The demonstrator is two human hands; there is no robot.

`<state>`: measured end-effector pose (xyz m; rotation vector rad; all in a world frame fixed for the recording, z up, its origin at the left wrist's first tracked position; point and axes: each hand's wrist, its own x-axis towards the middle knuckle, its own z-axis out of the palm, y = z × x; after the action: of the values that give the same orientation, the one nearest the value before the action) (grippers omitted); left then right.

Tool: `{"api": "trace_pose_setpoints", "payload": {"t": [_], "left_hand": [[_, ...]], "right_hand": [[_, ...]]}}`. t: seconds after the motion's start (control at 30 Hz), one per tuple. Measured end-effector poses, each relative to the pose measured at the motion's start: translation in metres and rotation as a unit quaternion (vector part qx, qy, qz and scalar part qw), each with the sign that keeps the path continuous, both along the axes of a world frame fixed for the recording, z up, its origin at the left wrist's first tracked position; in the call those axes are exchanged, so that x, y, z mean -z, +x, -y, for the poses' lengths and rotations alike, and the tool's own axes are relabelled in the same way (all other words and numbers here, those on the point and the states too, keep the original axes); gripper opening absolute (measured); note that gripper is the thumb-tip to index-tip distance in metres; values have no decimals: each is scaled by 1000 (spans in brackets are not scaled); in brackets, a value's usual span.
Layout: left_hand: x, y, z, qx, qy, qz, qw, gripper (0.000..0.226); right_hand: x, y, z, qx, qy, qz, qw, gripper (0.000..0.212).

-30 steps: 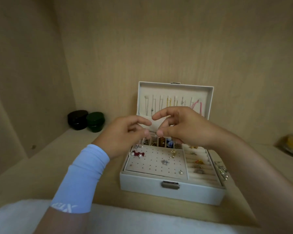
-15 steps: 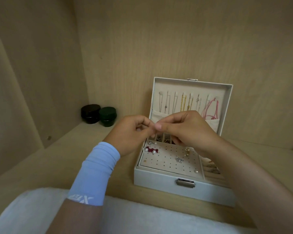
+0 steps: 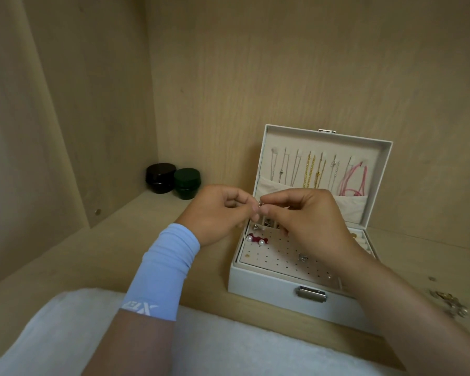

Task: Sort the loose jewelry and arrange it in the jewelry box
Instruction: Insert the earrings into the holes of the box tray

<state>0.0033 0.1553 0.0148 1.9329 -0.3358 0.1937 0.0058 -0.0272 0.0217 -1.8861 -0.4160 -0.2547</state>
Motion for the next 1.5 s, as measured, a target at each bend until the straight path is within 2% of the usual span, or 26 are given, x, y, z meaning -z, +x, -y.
{"api": "trace_pose_setpoints", "payload": {"t": [0.07,0.17,0.33,0.47,0.57,0.8,1.0,1.1,1.2,1.37,1.5], "left_hand": [[1,0,-1,8,15,-17,1000,9],[4,2,-4,17,49,-44,998,10],[11,8,-13,-33,122,-48,991,12],[10,5,-15,-5,172,-93,981,11],[10,5,-13,18,156,-147,977,12],[12,6,-13,19,154,-145,977,12],[10,7,-7,-24,175,-57,983,13],[9,6,0,-27,155,-7,988,16],[8,4,7,-19,140,30,990,16],[9,1,23,23,177,43,983,16],[10,0,26,33,187,44,981,14]], "right_hand": [[0,0,2,6,-37,41,998,10],[1,-2,3,13,-153,89,984,10],[8,-10,0,-47,-265,84,959,10],[15,-12,-5,-71,-293,141,943,8],[20,-8,-6,-76,-310,188,929,8],[23,-5,-5,-94,-335,220,911,8],[8,-6,3,-133,-384,145,902,11],[-4,-5,11,-124,-334,97,929,12],[-27,-3,30,-66,-312,76,945,9],[-37,-2,50,-87,-435,-36,896,12],[-26,1,46,-92,-467,-81,876,18]]}}
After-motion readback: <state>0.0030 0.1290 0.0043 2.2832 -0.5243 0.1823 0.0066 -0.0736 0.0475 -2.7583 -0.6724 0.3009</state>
